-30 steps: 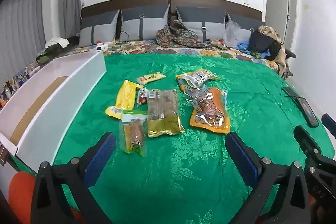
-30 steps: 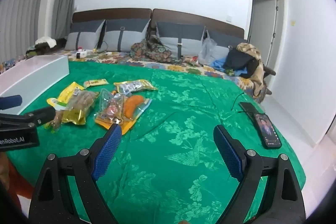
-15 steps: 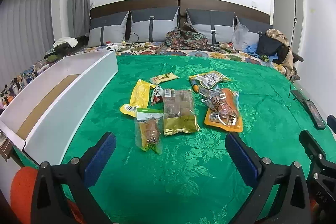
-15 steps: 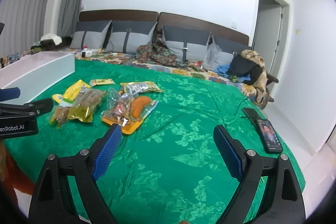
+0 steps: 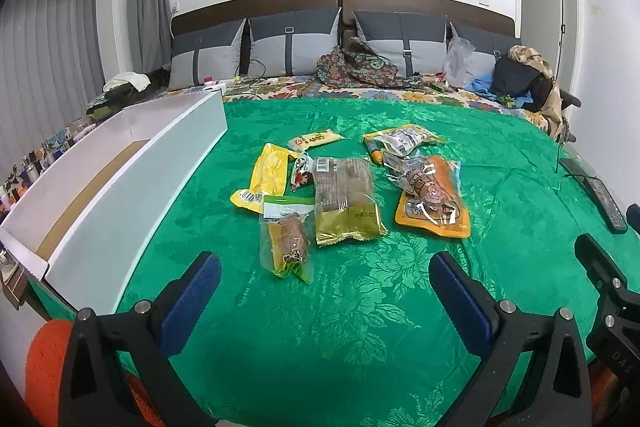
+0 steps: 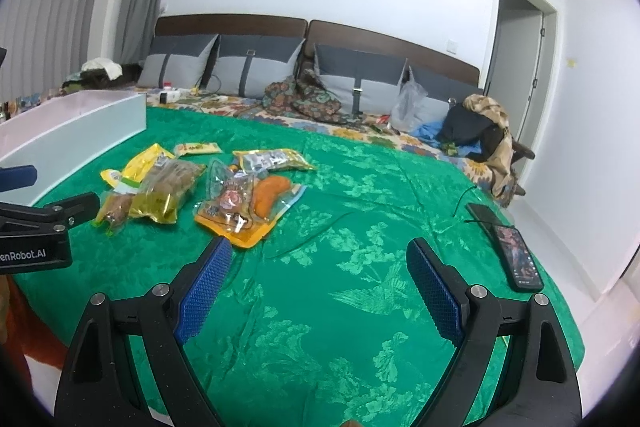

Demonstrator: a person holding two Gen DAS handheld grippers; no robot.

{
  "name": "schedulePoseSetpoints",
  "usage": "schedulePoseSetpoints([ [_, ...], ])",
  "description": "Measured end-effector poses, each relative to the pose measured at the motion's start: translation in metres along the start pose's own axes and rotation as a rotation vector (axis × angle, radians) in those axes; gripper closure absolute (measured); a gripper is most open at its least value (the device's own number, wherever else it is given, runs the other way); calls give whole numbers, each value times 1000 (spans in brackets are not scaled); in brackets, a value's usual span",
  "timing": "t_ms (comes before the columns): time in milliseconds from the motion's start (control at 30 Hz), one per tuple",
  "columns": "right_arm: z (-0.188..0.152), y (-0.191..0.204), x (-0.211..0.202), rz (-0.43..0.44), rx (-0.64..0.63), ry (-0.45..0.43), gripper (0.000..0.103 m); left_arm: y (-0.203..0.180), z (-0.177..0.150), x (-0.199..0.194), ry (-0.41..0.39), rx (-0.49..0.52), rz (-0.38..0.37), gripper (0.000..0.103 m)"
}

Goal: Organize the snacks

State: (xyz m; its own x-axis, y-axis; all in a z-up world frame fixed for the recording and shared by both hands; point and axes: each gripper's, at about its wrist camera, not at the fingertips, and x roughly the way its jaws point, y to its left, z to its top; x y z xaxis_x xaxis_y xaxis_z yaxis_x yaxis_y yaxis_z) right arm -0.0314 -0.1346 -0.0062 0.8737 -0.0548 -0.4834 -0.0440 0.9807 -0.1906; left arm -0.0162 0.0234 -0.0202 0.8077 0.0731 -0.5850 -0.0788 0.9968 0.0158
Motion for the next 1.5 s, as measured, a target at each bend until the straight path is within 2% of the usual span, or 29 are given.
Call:
schedulePoseSetpoints([
  [1500,0,2,0,5,-5,1,12,10,-5,3,13,-22,10,0],
])
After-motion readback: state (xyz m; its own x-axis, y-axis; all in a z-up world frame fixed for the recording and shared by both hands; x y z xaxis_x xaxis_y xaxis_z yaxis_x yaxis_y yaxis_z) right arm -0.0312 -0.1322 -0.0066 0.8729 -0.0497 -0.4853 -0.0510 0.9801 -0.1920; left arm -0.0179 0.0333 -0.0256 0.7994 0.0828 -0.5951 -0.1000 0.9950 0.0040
